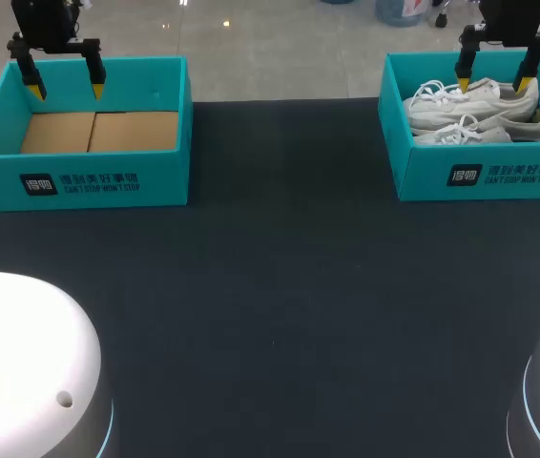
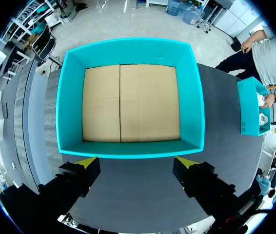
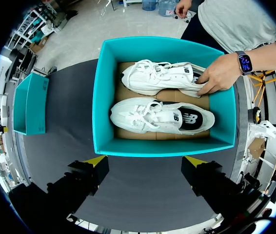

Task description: Take the shoe out of the shoebox, open the shoe tongue, remove and reinsert the insole, then place the shoe into the shoebox

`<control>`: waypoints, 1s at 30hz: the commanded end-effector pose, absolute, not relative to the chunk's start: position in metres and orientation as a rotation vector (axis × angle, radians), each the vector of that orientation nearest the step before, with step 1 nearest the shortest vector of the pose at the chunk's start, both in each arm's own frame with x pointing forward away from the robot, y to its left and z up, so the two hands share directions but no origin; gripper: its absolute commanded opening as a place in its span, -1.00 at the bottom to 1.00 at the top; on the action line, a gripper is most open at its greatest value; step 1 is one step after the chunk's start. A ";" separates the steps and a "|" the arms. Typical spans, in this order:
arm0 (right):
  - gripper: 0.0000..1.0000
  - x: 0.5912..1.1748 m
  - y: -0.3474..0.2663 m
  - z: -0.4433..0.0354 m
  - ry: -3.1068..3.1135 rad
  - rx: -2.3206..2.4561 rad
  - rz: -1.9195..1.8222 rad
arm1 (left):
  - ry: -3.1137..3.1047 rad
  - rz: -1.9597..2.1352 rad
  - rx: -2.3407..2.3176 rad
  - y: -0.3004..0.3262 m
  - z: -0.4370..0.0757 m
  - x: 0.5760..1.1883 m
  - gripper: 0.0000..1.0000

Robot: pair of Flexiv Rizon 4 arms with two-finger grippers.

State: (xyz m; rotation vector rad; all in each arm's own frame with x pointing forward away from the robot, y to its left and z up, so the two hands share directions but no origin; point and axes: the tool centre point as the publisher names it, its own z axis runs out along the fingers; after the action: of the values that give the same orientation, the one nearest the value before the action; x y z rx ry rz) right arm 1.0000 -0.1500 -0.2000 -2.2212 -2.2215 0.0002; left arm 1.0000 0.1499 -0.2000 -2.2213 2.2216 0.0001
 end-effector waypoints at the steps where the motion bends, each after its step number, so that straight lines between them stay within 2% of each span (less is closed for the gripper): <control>1: 1.00 1.000 -0.150 -0.200 -2.222 -2.221 0.000 | 2.222 0.000 -2.221 0.150 -0.200 1.000 1.00; 25: 1.00 1.000 -0.150 -0.200 -2.221 -2.221 0.000 | 2.222 0.000 -2.221 0.150 -0.200 1.000 1.00; 30: 1.00 1.028 -0.174 -0.208 -2.231 -2.336 -0.038 | 2.222 0.000 -2.221 0.150 -0.200 1.000 1.00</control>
State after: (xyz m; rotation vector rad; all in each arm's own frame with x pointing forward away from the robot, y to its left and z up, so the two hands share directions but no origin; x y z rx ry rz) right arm 1.0242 -0.1715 -0.2018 -2.3268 -2.2518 -0.0215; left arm 1.0000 0.1500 -0.2000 -2.2214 2.2214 0.0001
